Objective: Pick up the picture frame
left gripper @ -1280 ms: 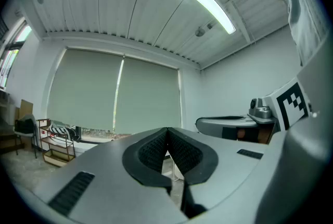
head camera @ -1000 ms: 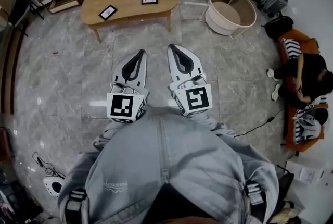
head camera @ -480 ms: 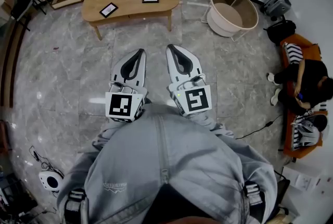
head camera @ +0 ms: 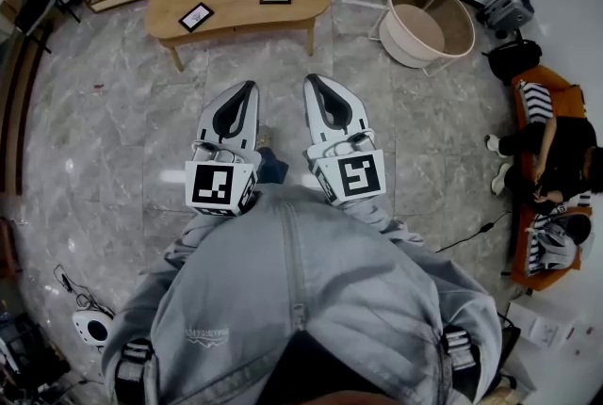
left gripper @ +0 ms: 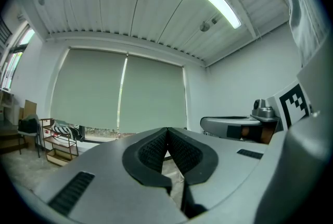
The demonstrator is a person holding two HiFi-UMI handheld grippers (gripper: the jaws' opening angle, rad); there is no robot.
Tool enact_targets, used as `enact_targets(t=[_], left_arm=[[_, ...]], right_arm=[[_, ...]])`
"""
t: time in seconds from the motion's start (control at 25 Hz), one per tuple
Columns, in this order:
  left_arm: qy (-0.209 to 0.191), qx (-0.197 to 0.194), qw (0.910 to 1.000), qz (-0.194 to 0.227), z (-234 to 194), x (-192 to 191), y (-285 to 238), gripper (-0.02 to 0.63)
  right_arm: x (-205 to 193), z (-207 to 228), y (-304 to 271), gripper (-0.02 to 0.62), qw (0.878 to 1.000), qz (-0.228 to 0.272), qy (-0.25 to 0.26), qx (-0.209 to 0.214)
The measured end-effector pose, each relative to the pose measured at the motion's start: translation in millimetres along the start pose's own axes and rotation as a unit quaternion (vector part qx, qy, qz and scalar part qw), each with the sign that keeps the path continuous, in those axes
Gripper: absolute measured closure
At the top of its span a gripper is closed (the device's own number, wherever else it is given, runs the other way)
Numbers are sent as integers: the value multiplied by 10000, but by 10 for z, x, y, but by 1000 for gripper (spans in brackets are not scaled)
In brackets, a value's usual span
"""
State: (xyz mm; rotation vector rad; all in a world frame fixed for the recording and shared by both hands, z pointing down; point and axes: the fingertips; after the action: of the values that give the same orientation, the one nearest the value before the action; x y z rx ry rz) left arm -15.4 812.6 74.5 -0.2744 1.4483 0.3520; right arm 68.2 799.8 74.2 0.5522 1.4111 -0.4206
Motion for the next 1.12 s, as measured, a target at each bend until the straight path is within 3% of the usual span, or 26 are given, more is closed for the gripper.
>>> enact_targets(t=[0.36,0.56,1.12], left_arm=[[82,-289,9995,-24,-1053,-191,-1377,588],[141,-601,9981,-91,-1537,-321,-2047,588],[359,-1083,9934,-99,-2216,-575,-3096,588]], right_arm=[[-197,657,-1593,563,9995,-91,-54,-286],[-368,977,-2322,563,9974,-210,-428,-542],[-583,1541,-3277,563,9925,-307,-378,-1124]])
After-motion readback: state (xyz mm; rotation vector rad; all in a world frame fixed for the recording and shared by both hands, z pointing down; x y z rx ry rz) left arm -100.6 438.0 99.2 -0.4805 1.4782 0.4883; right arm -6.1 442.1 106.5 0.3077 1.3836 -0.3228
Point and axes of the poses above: the fingertips, and each gripper's own axes: y backward along the fingers, z to its right, x out of its top, and after that the axes turned 5 degrees about -y, right-handed
